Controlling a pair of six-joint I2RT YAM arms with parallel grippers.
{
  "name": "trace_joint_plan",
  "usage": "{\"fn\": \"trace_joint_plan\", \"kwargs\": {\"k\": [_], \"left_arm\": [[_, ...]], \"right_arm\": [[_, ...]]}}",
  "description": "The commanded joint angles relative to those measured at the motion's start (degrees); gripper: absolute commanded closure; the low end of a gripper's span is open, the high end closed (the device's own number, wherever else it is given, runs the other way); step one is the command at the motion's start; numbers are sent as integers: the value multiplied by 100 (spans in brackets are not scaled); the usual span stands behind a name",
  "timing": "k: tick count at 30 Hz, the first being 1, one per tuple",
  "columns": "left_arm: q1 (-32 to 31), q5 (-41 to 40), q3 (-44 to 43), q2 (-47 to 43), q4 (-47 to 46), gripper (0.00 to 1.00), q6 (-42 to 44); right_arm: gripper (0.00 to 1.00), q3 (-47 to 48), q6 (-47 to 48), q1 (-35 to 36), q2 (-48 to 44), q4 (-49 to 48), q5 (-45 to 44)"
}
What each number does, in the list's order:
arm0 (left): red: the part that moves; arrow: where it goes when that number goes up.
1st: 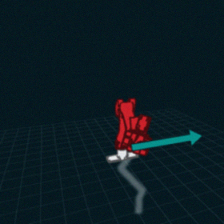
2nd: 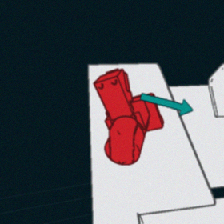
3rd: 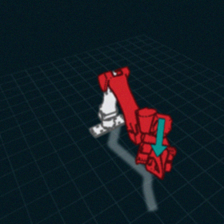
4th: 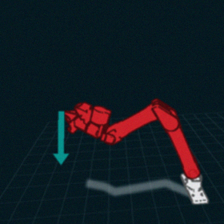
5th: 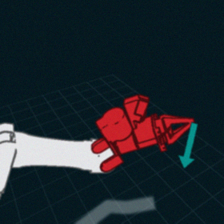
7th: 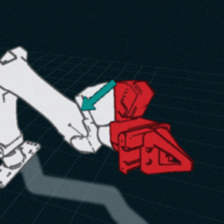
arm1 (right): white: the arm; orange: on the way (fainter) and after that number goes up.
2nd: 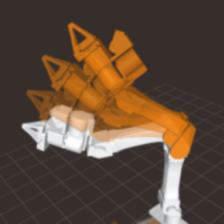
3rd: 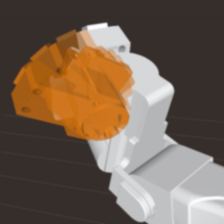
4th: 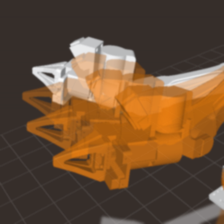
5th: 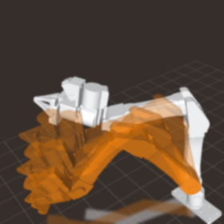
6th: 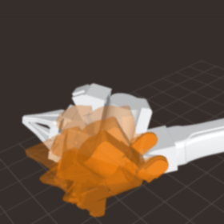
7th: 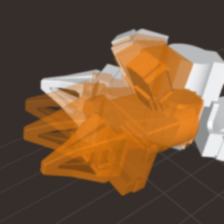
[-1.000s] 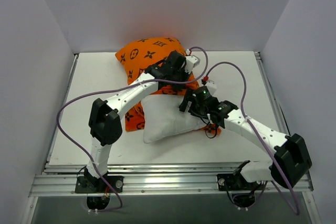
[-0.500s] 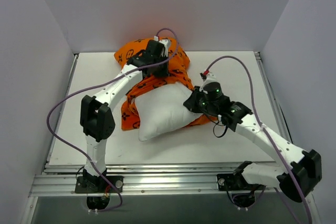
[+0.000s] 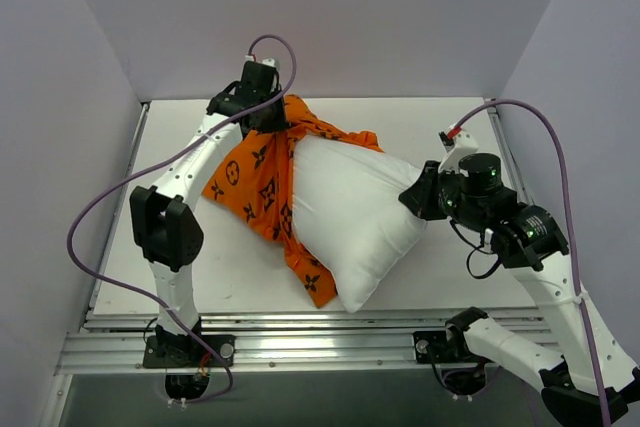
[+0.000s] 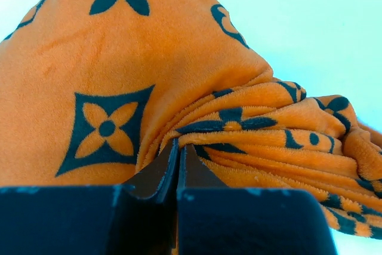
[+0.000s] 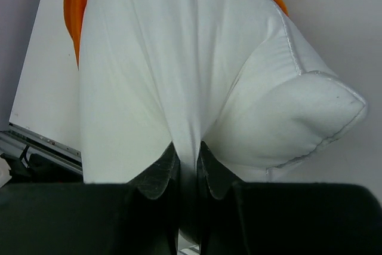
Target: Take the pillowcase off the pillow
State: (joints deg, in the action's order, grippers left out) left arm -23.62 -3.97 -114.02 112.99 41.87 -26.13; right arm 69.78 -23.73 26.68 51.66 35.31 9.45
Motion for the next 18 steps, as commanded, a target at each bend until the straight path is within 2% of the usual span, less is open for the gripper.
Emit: {"fn": "trace_joint_plan", "kwargs": {"k": [1,5,6,10,12,13,15,16,17,18], "left_arm": [[867,-2039,124,224,-433,98,284],[605,-898,897,-126,-1283,98,284],[317,-573,1021,-198,-1417,98,327],[-413,-158,1276,-374,-1778,98,530],[-547,53,1277,-383,-1875,95,495],[-548,202,1329,-444,-1927,83,434],[-539,273,1347,-576,-2051,65,354],[-530,274,1356,-750,-2060,57,354],[-530,248,1382,-874,-2103,37,363],[-530,256,1400,-1006,-2121,27,363]], "right_arm": [[100,282,149,-75,-367,943,-865],[100,-270,210,-75,-35,602,-928],[100,-446,228,-75,10,417,-762],[100,-957,254,-75,528,-278,-673],[92,-940,289,-75,924,-463,-769],[79,-905,316,-66,1151,-533,-778],[62,-686,368,-66,1320,-534,-813],[46,-589,412,-49,1425,-517,-848],[41,-362,526,-5,1452,-490,-883],[36,-238,562,48,1461,-446,-927]]}}
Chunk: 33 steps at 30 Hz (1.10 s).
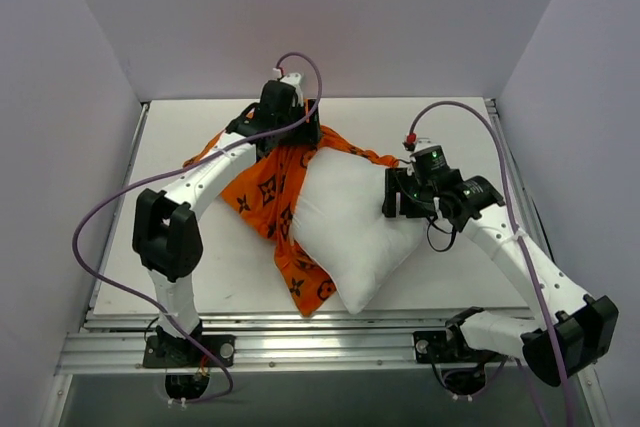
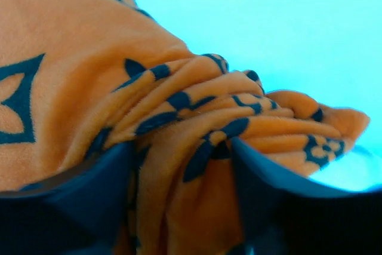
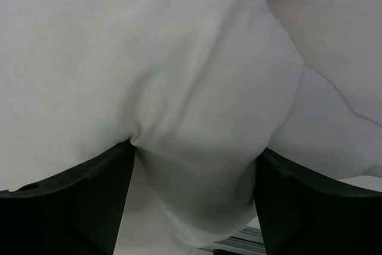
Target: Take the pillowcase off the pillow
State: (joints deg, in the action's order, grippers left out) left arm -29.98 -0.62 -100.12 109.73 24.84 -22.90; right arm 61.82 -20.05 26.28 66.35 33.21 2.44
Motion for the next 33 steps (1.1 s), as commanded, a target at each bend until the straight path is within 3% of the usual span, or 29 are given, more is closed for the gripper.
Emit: {"fn": "trace_joint_plan", "kwargs": {"k": [1,2,3,8,13,18,24,31,33], "left_arm": [[106,-78,44,-960,-445,18,40],[106,-78,106,-1110,-428,6,22],[106,-78,141,-1251,-401,3,5],[263,-394,659,-2323,178,6,-258],[1019,299,2450,-3553,214,6,-935],[1590,798,4110,-4721,171,6,-954],[1732,1248,5168,-5505,13,6,-1032],[1750,1723,5977,-5726,-646,6,-1392],[1741,1872,6161,-5639,-944,5,-1454]], "right_arm": [[28,672,247,148,-8,-167,-600],[24,769,369,358,-16,-140,-726],[19,970,414,499,-25,-122,-875],[12,1332,616,1641,80,-95,-1386],[7,1481,818,2547,493,-140,-1807],[0,1684,1091,3592,1185,-87,-2141],[0,1763,1346,4025,2100,-122,-2335],[0,1447,1337,3964,3024,-324,-3538],[5,1386,1337,3841,3286,-429,-3627]]}}
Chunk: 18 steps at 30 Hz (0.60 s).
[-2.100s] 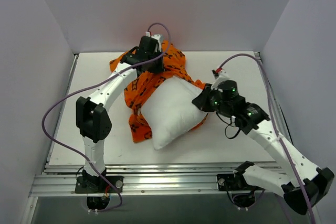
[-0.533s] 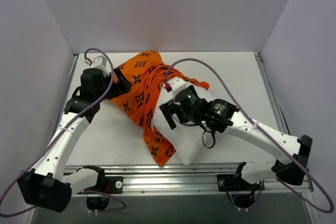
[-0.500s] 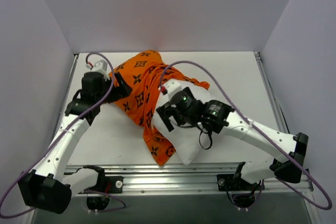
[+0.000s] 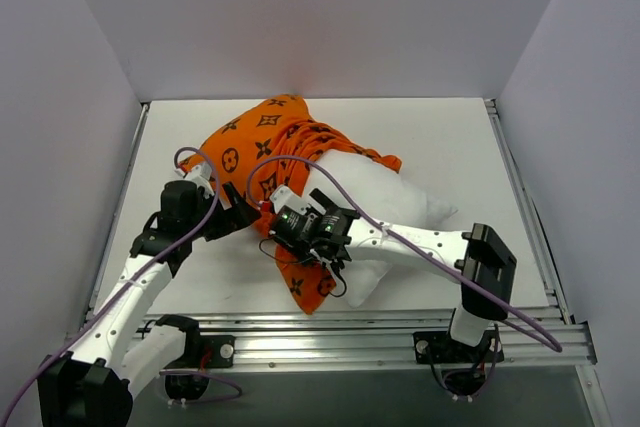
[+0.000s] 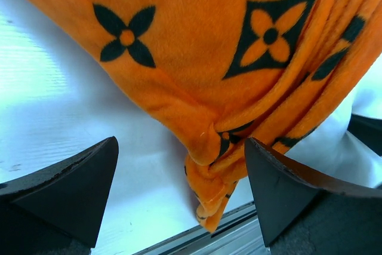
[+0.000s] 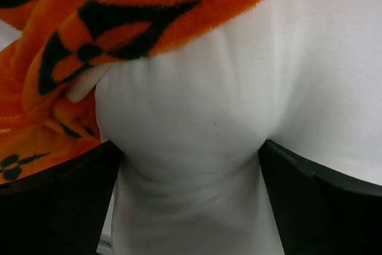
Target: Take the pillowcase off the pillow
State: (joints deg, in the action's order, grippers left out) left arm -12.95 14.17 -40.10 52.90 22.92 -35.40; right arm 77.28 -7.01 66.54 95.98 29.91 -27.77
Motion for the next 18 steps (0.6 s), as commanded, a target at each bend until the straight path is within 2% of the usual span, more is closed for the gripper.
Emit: {"fn": "trace_joint_plan", "kwargs": {"k": [1,2,3,6,11,13,18], "left_arm": [[29,454,221,79,-858,5,-283],[29,507,274,114,-963,5,-336],[38,594,396,193,-1182,4,-380],[29,726,537,325,-1587,2,-582],[-23,675,556,650,-2106,0,-793],[-32,683,556,782,-2352,6,-942],[-129,692,433,1274,-2731,10,-1083]], "right_arm": [[13,-178,50,-220,385,-143,-633],[30,-186,76,-299,429,-196,-607],[62,-187,103,-343,447,-292,-581],[100,-143,173,-466,247,-520,-204],[100,-160,208,-730,-351,-872,552],[100,-186,217,-853,-492,-934,869],[100,-266,191,-994,-747,-1040,1045]]}}
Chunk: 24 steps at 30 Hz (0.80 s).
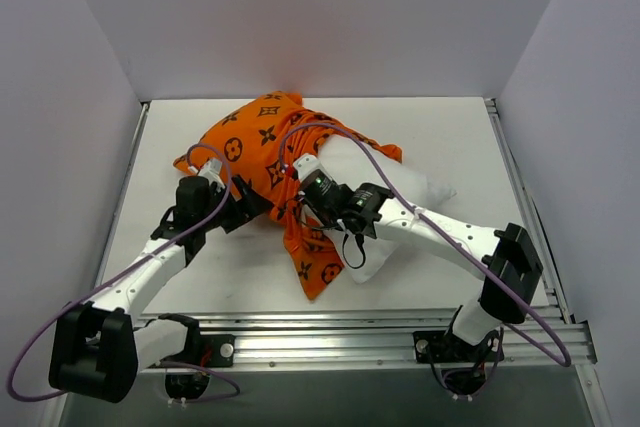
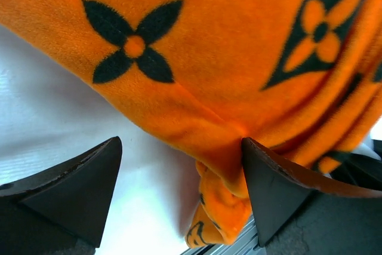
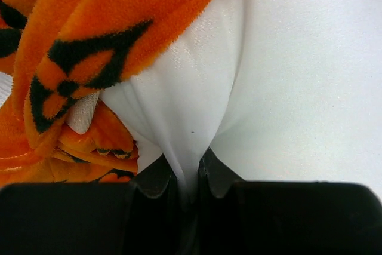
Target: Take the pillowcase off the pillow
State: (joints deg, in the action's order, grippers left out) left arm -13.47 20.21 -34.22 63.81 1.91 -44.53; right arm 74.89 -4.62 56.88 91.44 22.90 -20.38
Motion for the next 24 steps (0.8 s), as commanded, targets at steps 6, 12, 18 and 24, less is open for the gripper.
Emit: {"fn": "trace_joint_plan", "kwargs": {"k": [6,12,18,24], "left_arm": [[-252,98,-225,535,-1061,30,-424],[-358,-348,-357,660,-1036,97,-565],[195,-2290,-533,-114,186,98,-732],[574,-3751,-823,-63,345,98,-776]], "right_arm": [[100,-176,-118,-81,-390,-540,465],[100,-229,-91,-90,-793,-628,588],[100,-195,-232,-213,-2181,-14,710],[100,122,-416,-239,-3877,987,685]]}}
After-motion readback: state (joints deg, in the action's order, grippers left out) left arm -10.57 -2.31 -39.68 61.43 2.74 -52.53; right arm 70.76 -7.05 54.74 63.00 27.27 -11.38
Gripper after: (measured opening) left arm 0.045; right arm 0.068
